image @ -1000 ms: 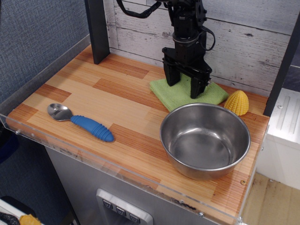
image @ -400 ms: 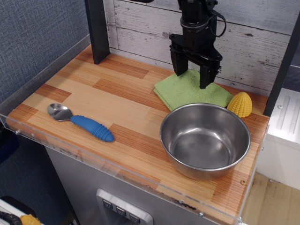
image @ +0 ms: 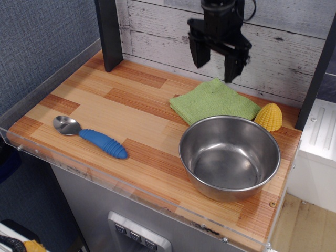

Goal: Move the cloth directly above the bowl and to left of corn.

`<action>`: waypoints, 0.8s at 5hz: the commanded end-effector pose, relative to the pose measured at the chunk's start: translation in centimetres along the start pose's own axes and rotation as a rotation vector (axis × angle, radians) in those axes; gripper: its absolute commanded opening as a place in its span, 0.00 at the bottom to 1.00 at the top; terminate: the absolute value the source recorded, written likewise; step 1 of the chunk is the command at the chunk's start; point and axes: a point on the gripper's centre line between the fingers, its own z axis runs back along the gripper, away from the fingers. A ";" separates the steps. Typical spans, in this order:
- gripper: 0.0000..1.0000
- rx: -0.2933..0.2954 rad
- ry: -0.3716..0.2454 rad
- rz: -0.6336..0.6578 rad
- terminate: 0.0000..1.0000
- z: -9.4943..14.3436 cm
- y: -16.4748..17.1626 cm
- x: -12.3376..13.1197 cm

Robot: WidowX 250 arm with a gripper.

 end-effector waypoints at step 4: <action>1.00 0.024 -0.092 -0.014 1.00 4.4 -1.0 -0.5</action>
